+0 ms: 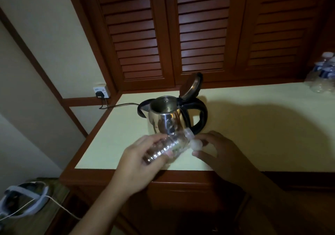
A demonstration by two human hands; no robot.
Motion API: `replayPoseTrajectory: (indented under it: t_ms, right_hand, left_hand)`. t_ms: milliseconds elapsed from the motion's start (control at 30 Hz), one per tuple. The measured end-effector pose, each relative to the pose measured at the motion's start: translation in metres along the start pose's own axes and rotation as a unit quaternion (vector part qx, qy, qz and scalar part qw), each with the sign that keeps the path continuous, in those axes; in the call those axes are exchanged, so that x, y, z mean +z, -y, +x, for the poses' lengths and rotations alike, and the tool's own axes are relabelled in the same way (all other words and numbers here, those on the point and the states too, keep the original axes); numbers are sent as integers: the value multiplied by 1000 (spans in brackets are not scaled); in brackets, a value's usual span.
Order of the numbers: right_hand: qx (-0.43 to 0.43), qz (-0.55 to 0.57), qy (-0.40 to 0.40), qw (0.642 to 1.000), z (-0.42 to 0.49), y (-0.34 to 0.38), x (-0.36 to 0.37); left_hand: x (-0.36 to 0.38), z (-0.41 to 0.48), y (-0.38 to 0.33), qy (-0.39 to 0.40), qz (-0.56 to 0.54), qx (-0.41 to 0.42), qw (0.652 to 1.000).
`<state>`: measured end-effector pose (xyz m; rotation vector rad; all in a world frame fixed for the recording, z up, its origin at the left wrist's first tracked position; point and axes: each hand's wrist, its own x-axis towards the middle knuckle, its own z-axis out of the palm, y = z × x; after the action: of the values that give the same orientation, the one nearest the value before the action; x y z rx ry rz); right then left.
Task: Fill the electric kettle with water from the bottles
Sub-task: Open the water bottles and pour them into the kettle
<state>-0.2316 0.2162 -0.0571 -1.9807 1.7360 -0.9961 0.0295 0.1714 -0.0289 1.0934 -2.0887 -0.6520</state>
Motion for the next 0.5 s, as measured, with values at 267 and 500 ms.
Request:
replayPoseTrajectory:
  t_ms: [267, 500]
  right_hand:
    - [9, -63, 63, 996, -7, -8, -35]
    - [30, 2, 23, 999, -30, -29, -62]
  left_hand:
    - [27, 5, 0, 78, -68, -16, 995]
    - [58, 30, -16, 187, -200, -95, 957]
